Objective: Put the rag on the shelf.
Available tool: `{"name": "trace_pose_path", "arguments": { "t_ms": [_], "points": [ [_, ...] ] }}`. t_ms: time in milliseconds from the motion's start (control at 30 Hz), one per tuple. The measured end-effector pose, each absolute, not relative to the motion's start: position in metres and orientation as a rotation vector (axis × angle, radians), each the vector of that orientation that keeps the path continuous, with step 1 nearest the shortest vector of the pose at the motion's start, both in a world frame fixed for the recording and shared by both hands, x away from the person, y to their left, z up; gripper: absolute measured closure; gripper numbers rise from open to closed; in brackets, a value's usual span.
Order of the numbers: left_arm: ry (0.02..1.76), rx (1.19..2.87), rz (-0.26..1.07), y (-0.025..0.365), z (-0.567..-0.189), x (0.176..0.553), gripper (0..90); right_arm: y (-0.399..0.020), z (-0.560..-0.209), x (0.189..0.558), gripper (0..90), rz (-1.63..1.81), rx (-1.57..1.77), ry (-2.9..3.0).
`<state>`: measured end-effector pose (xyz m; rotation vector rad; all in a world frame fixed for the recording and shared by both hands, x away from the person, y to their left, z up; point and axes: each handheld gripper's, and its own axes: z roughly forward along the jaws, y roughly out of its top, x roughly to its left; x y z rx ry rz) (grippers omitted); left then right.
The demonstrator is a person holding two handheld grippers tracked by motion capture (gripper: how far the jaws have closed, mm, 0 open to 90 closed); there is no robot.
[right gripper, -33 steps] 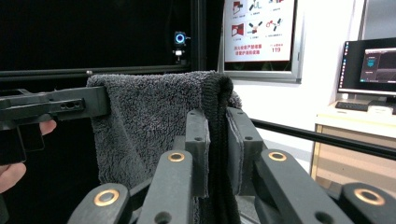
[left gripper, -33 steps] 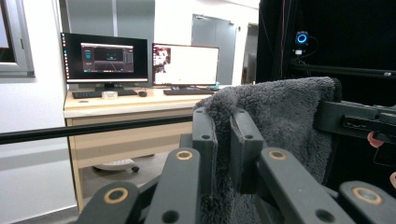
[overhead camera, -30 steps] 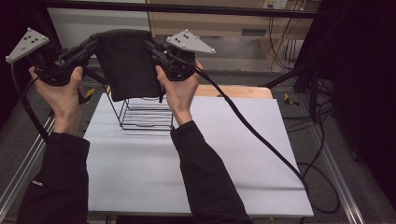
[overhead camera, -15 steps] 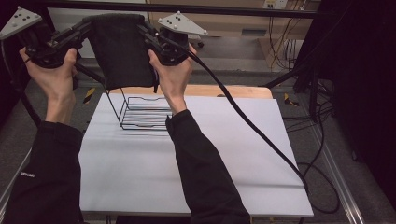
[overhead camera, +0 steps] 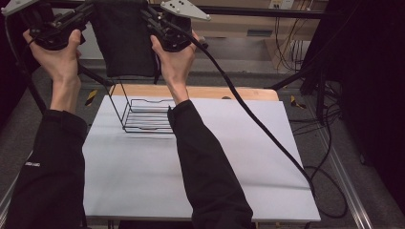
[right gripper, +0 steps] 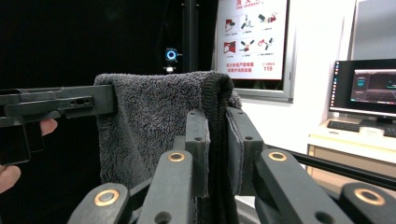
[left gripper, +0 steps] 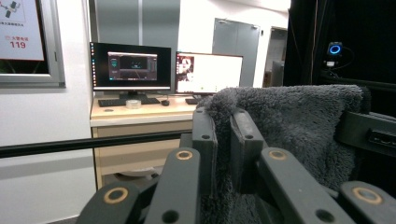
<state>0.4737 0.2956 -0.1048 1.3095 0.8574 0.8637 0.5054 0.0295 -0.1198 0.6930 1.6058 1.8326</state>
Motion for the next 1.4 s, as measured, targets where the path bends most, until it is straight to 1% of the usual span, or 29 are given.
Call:
{"name": "trace_pose_path", "arguments": {
  "t_ms": [300,633,800,1067,1400],
  "points": [
    [0.877,1.338,0.85,0.291,-0.127,0.497,81.9,0.029,-0.132,0.519,80.6,1.755,0.714,1.651],
    [0.891,1.379,0.821,0.294,-0.146,0.505,81.9,0.029,-0.153,0.526,80.5,1.714,0.739,1.715],
    [0.872,1.399,0.796,0.297,-0.157,0.501,81.9,0.026,-0.161,0.525,80.4,1.722,0.75,1.734],
    [0.843,1.445,0.794,0.298,-0.175,0.487,81.9,0.021,-0.181,0.517,80.3,1.714,0.759,1.788],
    [0.816,1.472,0.795,0.301,-0.186,0.473,81.9,0.021,-0.193,0.509,80.3,1.707,0.736,1.805]
  ]
}}
